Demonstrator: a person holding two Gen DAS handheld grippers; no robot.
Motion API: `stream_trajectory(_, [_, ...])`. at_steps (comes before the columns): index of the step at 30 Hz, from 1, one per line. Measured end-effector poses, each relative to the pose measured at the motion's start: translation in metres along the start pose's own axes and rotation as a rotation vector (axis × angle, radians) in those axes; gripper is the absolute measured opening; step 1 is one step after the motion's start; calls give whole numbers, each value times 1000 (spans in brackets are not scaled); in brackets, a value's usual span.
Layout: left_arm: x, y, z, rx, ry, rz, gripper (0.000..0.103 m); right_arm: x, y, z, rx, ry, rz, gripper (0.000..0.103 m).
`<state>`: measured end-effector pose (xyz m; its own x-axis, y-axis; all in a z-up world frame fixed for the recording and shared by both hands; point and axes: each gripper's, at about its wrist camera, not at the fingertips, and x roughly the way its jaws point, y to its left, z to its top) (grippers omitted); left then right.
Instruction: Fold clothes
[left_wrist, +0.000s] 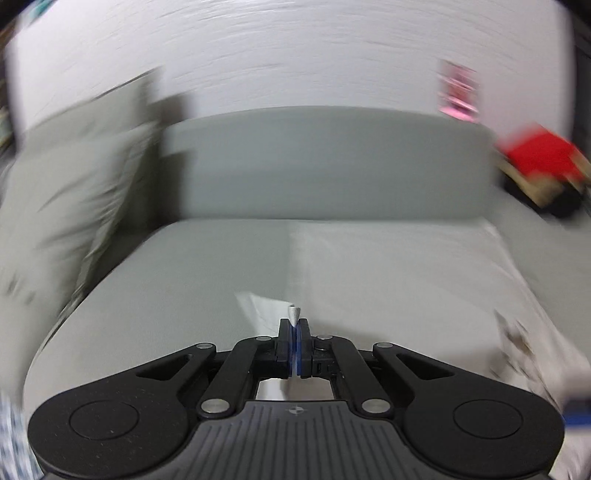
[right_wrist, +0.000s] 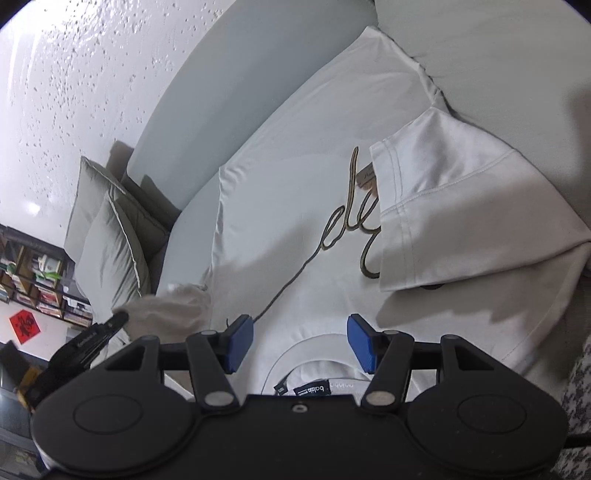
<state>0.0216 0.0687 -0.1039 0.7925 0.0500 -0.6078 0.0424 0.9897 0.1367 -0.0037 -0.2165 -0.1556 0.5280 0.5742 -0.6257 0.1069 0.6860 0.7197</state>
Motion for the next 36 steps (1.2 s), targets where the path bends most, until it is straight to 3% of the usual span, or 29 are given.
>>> stream_trajectory(3, [4,-57,-24,189,83,-63,9,-5,-4,2,5,-6,-2,56])
stream_trajectory(4, [2,-68,-36,233,125,-82,19,-7,-6,3,9,0,-8,56])
stream_trajectory(5, [-3,-75,-47,254,159,-108,20,-9,-8,4,13,7,-13,56])
stream_trajectory(6, [-11,-73,-54,240,178,-133,20,-11,-9,4,10,14,-21,56])
stream_trajectory(8, [-27,-61,-63,183,196,-174,34,-18,-10,4,-5,25,-32,57])
stream_trajectory(9, [-33,-51,-65,144,203,-182,35,-23,-9,3,-16,22,-30,57])
stream_trajectory(13, [-26,8,-59,-103,221,-120,35,-40,-9,7,-38,-11,-13,59])
stream_trajectory(15, [-15,30,-54,-196,236,-82,22,-44,-12,11,-40,-53,-32,55])
stream_trajectory(16, [-7,30,-53,-192,254,-71,16,-46,-14,13,-46,-81,-57,50])
stream_trajectory(17, [1,29,-51,-187,271,-60,10,-44,-15,16,-58,-102,-91,36])
stream_trajectory(18, [9,29,-49,-183,288,-49,10,-42,-16,20,-72,-121,-126,28])
stream_trajectory(24, [57,27,-39,-157,392,16,10,-14,-24,42,-205,-181,-409,27])
stream_trajectory(27, [67,26,-34,-149,401,27,10,11,-36,34,-290,-52,-652,25])
stream_trajectory(28, [66,26,-32,-148,390,23,10,8,-39,29,-307,-44,-681,23])
stream_trajectory(32, [62,27,-25,-143,348,10,10,-9,-41,14,-370,-15,-711,16])
stream_trajectory(34, [60,27,-21,-141,327,4,11,-22,-34,16,-348,-51,-649,19])
stream_trajectory(36, [58,27,-17,-139,306,-3,11,-30,-27,22,-319,-94,-531,19])
